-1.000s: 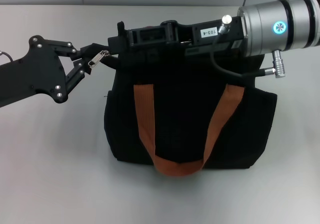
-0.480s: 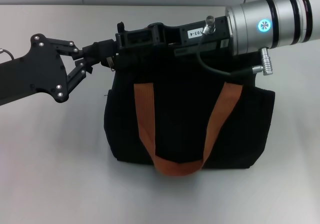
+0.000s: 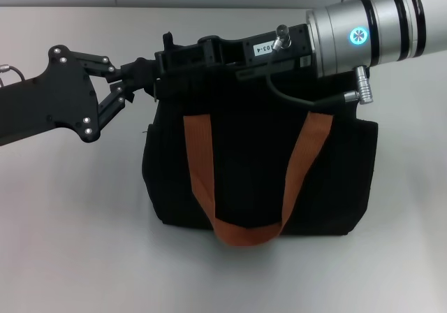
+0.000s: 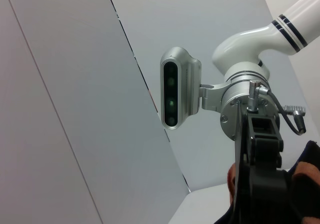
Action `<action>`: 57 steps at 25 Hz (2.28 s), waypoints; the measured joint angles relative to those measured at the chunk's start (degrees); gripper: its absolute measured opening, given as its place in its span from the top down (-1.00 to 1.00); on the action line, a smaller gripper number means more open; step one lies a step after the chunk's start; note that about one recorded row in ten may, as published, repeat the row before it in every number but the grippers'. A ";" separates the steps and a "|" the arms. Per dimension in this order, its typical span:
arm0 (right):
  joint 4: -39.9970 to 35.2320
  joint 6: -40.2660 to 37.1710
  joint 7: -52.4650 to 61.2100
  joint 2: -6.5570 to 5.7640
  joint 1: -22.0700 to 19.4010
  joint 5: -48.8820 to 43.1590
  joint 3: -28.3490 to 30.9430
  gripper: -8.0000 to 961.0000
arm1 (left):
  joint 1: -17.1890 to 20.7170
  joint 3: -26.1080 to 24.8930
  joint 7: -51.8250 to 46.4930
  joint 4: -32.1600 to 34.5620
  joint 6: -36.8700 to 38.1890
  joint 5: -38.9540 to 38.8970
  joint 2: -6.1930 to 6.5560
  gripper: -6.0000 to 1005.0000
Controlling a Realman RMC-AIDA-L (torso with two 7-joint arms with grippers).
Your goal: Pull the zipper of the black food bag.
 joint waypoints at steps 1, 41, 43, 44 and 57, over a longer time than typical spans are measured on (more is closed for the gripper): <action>0.00 0.00 0.00 0.00 0.00 0.00 0.00 -0.53 | 0.00 0.00 0.00 0.00 0.00 0.00 0.00 0.85; -1.17 2.48 -1.81 -0.04 -0.67 -0.45 -3.39 0.52 | 0.50 -0.13 -1.81 0.45 0.48 0.19 0.05 0.85; -1.56 2.70 -1.78 -0.06 -0.67 -0.33 -3.90 0.65 | 0.51 -0.04 -1.81 0.45 0.48 0.15 0.06 0.84; -1.68 2.76 -1.70 -0.06 -0.67 -0.29 -4.02 0.71 | 0.52 -0.03 -1.81 0.44 0.48 0.13 0.06 0.84; -1.96 4.12 -1.55 -0.12 -0.19 -0.36 -4.44 0.74 | 0.39 0.02 -1.81 0.45 0.57 0.03 -0.01 0.84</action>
